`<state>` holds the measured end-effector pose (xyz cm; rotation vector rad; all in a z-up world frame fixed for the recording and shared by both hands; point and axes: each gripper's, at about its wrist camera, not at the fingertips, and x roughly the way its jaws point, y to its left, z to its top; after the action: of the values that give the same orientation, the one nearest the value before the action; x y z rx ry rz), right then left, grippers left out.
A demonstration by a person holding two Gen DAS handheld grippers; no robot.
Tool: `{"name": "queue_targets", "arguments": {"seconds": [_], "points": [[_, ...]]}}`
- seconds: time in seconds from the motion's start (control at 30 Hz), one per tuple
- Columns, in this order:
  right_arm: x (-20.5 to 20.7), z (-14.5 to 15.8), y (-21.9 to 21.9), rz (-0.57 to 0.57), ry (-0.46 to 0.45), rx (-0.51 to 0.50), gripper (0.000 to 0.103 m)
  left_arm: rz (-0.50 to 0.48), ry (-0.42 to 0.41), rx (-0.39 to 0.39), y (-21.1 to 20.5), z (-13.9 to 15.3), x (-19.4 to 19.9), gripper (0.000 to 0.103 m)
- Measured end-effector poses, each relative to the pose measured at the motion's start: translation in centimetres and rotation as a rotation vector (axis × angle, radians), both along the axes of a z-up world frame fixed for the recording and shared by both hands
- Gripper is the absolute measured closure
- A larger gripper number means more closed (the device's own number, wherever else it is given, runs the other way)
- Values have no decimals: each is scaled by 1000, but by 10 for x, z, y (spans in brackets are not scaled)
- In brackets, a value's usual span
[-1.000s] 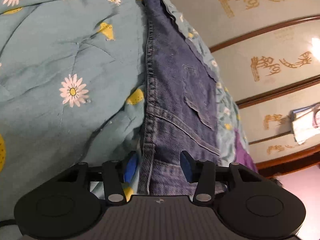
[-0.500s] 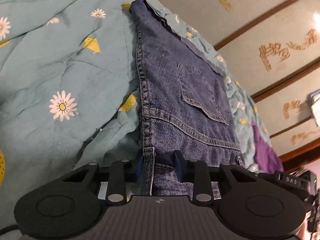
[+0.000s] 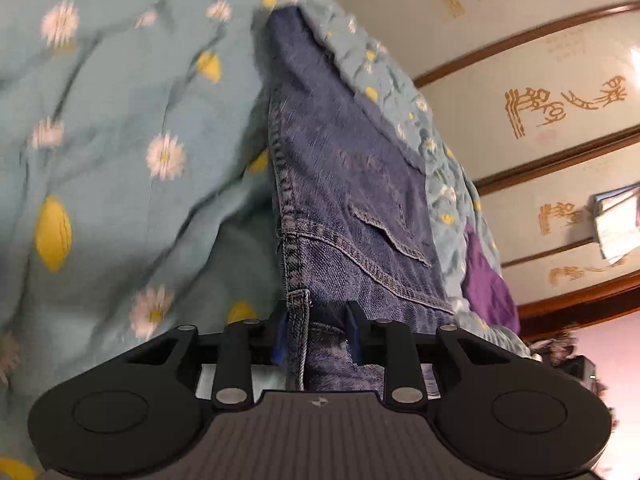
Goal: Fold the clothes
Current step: 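Hold the shorts' edge with both grippers and fold it over the shorts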
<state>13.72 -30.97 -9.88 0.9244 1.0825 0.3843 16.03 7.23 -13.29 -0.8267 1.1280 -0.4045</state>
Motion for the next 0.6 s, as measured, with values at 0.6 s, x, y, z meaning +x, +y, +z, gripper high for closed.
{"name": "queue_targets", "arguments": {"seconds": [0.6], "points": [[-6, -8, 12, 63, -26, -105, 87, 11, -52, -37, -10, -13, -18, 87]]}}
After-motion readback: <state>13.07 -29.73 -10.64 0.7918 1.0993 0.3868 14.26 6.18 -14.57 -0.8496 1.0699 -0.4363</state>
